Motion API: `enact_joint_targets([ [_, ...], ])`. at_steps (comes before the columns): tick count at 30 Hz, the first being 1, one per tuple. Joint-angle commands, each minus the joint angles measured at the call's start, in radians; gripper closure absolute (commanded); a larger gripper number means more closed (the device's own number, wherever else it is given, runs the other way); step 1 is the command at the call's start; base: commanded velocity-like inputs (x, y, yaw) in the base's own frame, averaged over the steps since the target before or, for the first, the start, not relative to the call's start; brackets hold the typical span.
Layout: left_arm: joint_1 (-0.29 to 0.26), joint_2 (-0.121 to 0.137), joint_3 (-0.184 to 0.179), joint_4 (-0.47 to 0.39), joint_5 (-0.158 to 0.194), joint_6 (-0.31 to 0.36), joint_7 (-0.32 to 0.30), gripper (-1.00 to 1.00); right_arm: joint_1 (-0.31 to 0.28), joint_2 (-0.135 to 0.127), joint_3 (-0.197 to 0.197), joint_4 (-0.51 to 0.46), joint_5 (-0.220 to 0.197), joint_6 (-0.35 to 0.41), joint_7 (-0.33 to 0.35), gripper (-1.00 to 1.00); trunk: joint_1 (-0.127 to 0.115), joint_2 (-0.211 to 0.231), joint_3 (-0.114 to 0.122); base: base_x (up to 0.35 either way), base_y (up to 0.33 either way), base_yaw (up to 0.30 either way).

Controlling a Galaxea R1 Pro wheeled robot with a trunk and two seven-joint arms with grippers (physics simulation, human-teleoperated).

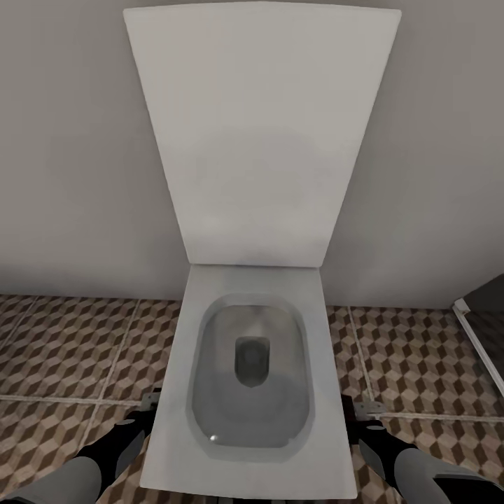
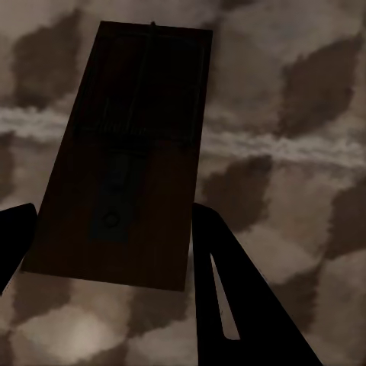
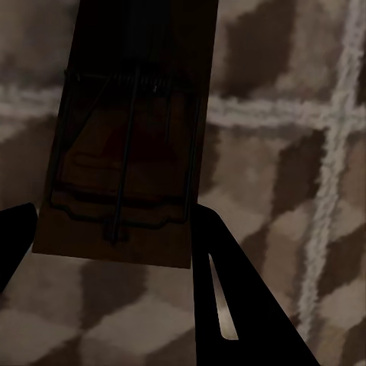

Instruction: Take the four mousetraps from the cabinet in the bathroom and place them on the bathroom floor. Make sure all four end up on the same floor surface, and ensure that at least two of them are either under or directly next to the same bathroom sink.

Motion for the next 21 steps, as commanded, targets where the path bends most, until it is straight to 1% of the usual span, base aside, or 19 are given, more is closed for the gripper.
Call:
enact_joint_targets([
  [1, 0.000, 0.001, -0.009, -0.003, 0.006, 0.006, 0.007, 1.00, 0.000, 0.000, -0.002, 0.000, 0.005, 0.001, -0.002, 1.00, 0.000, 0.000, -0.001, 0.000, 0.000, 0.000],
  [17, 0.000, 0.010, -0.009, -0.001, 0.006, 0.006, 0.018, 1.00, 0.001, -0.002, -0.002, 0.000, 0.000, 0.001, -0.002, 1.00, 0.000, 0.000, -0.001, 0.000, 0.000, 0.000],
  [21, 0.000, 0.016, -0.008, 0.000, 0.006, 0.006, 0.021, 1.00, 0.000, -0.002, -0.002, 0.000, 0.000, 0.001, -0.002, 1.00, 0.000, 0.000, -0.001, 0.000, 0.000, 0.000],
])
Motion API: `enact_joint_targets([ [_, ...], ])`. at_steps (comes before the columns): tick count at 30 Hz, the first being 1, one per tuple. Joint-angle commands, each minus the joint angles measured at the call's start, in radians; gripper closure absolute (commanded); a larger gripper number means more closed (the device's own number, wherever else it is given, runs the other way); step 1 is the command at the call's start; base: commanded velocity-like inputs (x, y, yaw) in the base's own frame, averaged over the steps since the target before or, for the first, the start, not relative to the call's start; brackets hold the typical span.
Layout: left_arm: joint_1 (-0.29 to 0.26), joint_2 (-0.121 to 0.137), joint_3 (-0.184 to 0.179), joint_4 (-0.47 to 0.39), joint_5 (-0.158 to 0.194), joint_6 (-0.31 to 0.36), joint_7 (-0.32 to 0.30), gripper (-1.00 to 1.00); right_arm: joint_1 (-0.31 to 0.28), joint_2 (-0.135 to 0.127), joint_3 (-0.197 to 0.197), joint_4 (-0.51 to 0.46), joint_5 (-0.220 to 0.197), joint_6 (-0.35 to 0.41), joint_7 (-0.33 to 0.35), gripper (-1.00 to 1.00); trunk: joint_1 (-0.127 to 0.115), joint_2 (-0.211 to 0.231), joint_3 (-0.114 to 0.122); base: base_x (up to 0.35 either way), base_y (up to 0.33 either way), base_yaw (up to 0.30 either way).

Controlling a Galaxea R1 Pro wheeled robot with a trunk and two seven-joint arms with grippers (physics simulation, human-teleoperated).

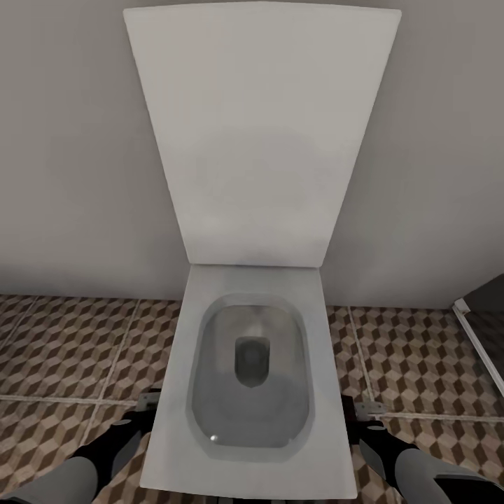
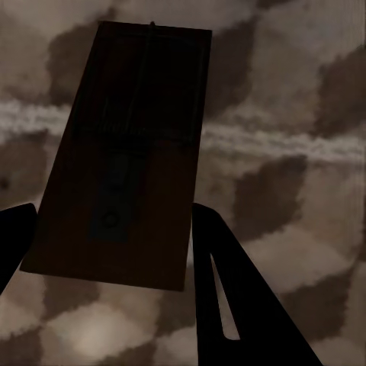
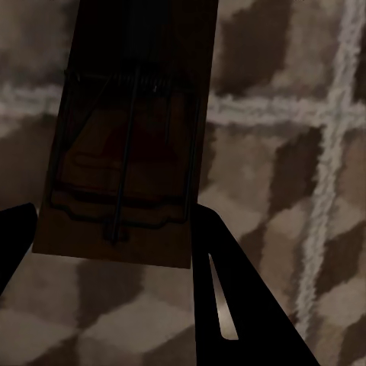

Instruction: Take the four mousetraps from the cabinet in the bathroom and place them on the bathroom floor. Make sure all four end up on the same floor surface, and ensure that at least two of them are either under or directly next to the same bathroom sink.

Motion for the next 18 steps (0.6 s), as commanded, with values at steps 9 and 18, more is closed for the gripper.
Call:
enact_joint_targets([
  [9, 0.000, 0.005, -0.010, -0.003, 0.006, 0.006, 0.009, 1.00, 0.000, 0.000, -0.002, 0.000, 0.005, 0.001, -0.002, 1.00, 0.000, 0.000, -0.001, 0.000, 0.000, 0.000],
  [18, 0.000, 0.005, -0.010, -0.003, 0.006, 0.006, 0.009, 1.00, 0.000, 0.000, -0.002, 0.000, 0.005, 0.001, -0.002, 1.00, 0.000, 0.000, -0.001, 0.000, 0.000, 0.000],
])
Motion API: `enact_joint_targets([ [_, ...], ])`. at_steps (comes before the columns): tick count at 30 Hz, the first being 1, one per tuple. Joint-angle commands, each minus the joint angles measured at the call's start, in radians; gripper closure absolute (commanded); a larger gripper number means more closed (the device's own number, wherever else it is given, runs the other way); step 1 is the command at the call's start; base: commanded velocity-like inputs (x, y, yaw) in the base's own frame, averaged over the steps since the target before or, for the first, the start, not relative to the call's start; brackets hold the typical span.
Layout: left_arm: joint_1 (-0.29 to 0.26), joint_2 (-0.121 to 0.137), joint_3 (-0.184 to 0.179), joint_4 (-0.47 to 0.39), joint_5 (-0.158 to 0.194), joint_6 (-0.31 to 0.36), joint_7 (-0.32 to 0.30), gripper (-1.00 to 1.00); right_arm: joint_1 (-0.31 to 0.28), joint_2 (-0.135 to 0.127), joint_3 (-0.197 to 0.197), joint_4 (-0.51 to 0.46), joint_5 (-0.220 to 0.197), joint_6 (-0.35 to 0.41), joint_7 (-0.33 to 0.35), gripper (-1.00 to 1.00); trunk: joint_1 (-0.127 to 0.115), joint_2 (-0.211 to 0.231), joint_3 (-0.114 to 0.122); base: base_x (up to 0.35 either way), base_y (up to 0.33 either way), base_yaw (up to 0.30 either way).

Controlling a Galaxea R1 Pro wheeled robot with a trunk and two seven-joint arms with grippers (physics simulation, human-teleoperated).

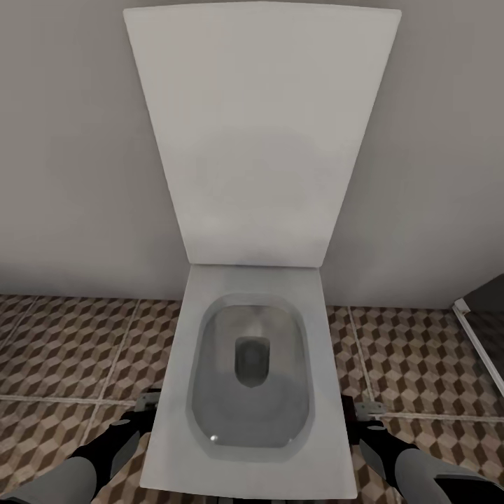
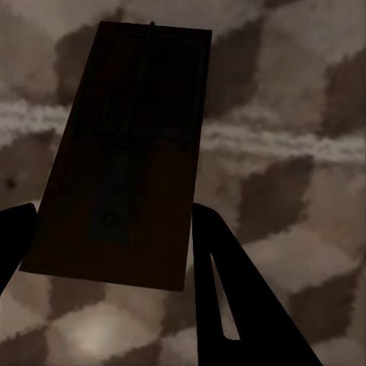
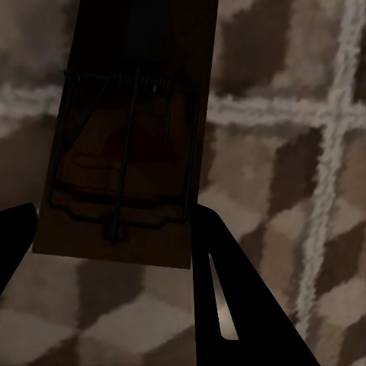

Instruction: Take the four mousetraps from the cabinet in the bathroom and place them on the bathroom floor. Make sure all four end up on the same floor surface, and ensure that at least two of them are either under or directly next to the same bathroom sink.

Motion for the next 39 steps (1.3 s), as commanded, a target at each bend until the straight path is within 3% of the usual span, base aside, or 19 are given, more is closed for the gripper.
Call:
enact_joint_targets([
  [1, 0.000, 0.001, -0.009, -0.003, 0.005, 0.006, 0.008, 1.00, -0.001, 0.000, -0.002, 0.000, 0.005, 0.001, -0.002, 1.00, 0.000, 0.000, -0.001, 0.000, 0.000, 0.000],
  [10, 0.000, -0.001, -0.009, -0.003, 0.005, 0.005, 0.008, 1.00, 0.000, 0.000, -0.002, 0.000, 0.005, 0.001, -0.002, 1.00, 0.003, -0.002, -0.032, 0.000, 0.000, 0.000],
  [39, 0.000, 0.000, -0.009, -0.003, 0.005, 0.005, 0.008, 1.00, -0.001, 0.000, -0.002, 0.000, 0.005, 0.004, -0.002, 1.00, 0.003, -0.002, -0.032, 0.000, 0.000, 0.000],
])
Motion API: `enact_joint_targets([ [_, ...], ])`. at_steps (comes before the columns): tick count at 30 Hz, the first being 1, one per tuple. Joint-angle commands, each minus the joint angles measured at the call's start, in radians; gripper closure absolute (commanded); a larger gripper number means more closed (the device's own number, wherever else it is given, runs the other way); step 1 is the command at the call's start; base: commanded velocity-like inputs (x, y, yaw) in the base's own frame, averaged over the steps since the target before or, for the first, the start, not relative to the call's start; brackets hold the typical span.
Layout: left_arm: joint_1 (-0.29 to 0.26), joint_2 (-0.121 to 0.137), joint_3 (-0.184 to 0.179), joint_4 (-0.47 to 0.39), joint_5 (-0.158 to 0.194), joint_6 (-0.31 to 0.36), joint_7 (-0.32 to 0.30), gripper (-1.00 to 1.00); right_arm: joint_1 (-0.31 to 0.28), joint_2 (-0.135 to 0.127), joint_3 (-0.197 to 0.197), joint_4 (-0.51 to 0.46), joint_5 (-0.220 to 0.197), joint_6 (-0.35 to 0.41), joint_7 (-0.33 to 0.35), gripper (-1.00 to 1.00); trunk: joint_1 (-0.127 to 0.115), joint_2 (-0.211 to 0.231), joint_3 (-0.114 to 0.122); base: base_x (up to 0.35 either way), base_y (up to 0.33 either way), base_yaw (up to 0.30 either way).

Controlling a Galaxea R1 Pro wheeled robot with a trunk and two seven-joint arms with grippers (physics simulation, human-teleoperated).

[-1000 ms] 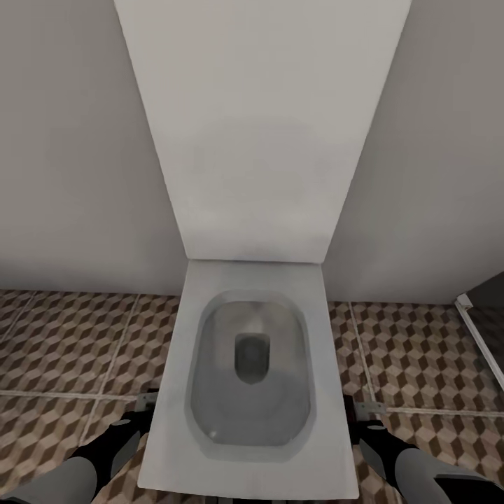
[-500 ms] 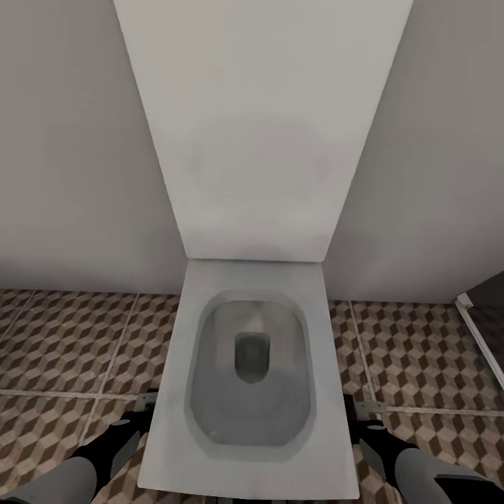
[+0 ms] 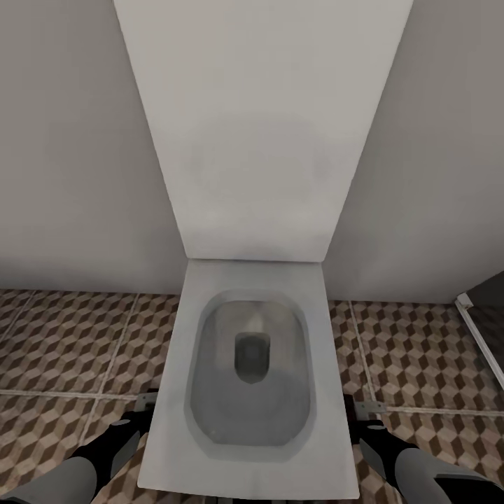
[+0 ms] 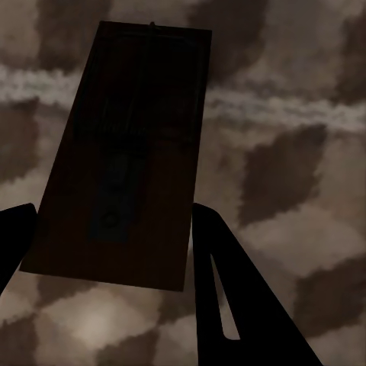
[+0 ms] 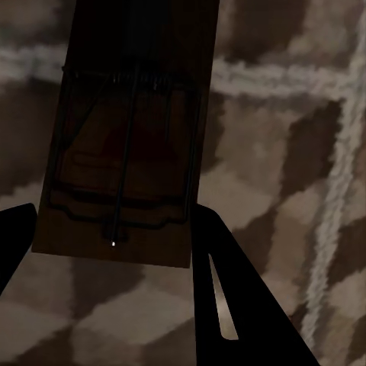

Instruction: Take the four mousetraps from the cabinet in the bathroom and place them on the bathroom floor. Make sure all four end up on the same floor surface, and ensure that at least two of them are either under or directly next to the same bathroom sink.

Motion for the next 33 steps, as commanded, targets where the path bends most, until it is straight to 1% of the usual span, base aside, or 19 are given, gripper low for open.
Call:
enact_joint_targets([
  [1, 0.000, 0.001, -0.009, -0.003, 0.005, 0.006, 0.008, 1.00, 0.000, 0.000, 0.001, 0.003, 0.000, 0.001, -0.001, 1.00, 0.000, 0.000, -0.001, 0.000, 0.000, 0.000],
  [5, 0.000, 0.001, -0.009, -0.003, 0.005, 0.006, 0.008, 1.00, 0.000, 0.000, 0.001, 0.003, 0.000, 0.002, -0.001, 1.00, 0.000, 0.000, -0.001, 0.000, 0.000, 0.000],
  [6, 0.000, 0.001, -0.009, -0.003, 0.005, 0.006, 0.008, 1.00, 0.001, 0.000, 0.001, 0.003, 0.000, 0.002, -0.001, -1.00, 0.000, 0.000, -0.001, 0.000, 0.000, 0.000],
  [33, 0.000, 0.001, -0.009, -0.003, 0.005, 0.006, 0.008, 1.00, 0.000, 0.000, 0.001, 0.003, -0.001, 0.000, -0.001, -1.00, 0.000, 0.000, -0.001, 0.000, 0.000, 0.000],
])
